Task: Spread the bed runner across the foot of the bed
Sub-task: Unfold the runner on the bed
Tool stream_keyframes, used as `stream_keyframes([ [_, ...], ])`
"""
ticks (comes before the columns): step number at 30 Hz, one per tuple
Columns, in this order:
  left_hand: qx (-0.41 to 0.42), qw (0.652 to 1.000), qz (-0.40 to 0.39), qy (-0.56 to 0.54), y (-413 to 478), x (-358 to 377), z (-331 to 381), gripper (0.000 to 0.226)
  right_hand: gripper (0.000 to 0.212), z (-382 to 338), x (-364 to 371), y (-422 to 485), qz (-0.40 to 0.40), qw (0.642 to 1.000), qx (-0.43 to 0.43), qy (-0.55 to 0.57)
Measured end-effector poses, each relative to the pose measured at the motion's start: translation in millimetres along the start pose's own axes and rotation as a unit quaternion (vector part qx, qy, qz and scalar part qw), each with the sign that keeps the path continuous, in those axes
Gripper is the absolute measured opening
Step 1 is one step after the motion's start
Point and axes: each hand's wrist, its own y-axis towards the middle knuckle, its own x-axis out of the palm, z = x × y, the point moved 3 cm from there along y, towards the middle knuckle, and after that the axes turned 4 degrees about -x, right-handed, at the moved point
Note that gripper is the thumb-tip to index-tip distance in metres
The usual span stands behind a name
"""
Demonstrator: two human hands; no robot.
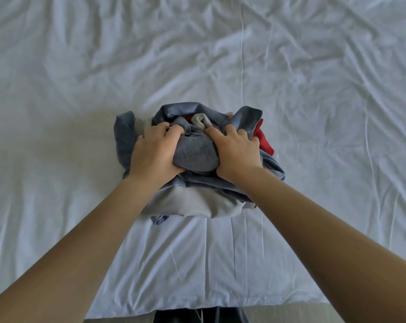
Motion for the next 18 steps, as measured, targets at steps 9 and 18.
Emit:
stream_keyframes([
  [9,-0.008,1.000,0.009,0.011,11.0,21.6,-5.5,0.047,0.074,4.9,16.7,16.4,0.009,1.000,0.012,-0.001],
  [18,-0.016,0.999,-0.044,0.023,5.3,0.8,3.1,0.075,0.099,12.7,2.3,-0.6,0.022,1.000,-0.020,-0.010],
])
